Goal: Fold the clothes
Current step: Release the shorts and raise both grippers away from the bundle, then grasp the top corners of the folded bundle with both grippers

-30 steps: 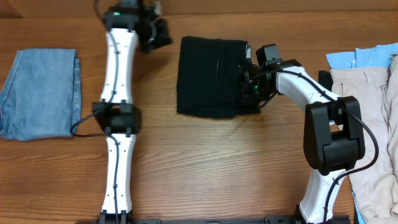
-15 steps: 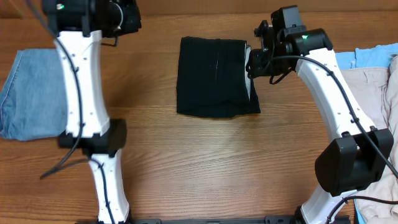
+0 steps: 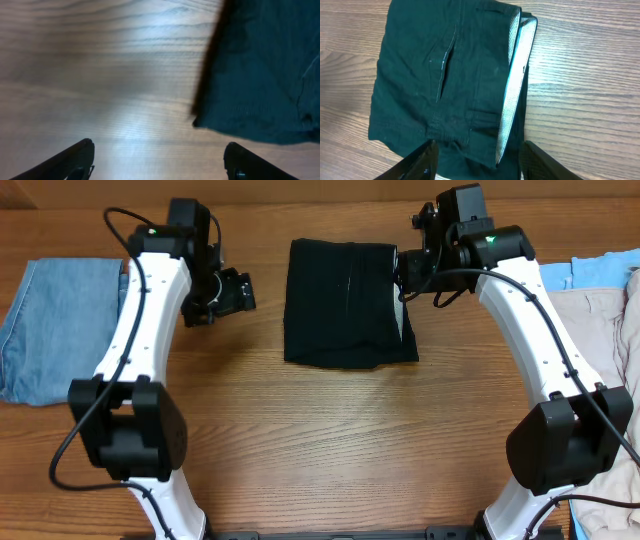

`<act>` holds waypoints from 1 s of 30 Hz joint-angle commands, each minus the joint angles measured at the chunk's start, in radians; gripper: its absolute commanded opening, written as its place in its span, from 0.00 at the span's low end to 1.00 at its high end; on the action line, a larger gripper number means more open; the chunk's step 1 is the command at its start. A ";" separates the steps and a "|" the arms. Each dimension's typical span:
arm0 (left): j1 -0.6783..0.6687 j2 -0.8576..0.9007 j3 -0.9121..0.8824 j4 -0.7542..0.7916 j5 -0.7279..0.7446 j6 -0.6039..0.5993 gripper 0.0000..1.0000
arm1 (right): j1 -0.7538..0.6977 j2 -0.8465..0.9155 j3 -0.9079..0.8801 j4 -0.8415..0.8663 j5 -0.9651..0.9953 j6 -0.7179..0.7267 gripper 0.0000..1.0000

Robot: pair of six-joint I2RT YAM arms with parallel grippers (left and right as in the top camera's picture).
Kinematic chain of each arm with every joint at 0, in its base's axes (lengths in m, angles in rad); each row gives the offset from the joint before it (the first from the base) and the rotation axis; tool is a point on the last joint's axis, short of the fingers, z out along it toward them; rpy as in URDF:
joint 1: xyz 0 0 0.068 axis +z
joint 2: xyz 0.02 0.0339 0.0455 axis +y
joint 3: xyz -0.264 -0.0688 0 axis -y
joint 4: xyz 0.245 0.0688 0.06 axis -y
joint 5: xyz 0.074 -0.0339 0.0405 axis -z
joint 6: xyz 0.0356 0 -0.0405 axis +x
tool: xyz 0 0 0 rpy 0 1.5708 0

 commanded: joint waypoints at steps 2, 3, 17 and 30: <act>-0.074 0.095 -0.018 0.083 0.066 0.039 0.92 | -0.002 0.112 -0.001 0.032 0.003 -0.004 0.57; -0.100 0.114 -0.018 0.118 0.066 0.039 0.93 | -0.001 0.144 -0.002 0.035 0.003 -0.004 0.57; -0.232 0.219 -0.018 0.353 -0.027 0.020 1.00 | 0.000 0.365 -0.021 0.090 0.010 -0.030 0.58; -0.251 0.327 -0.018 0.401 0.108 -0.026 0.78 | 0.066 0.370 -0.068 0.124 -0.007 -0.030 0.57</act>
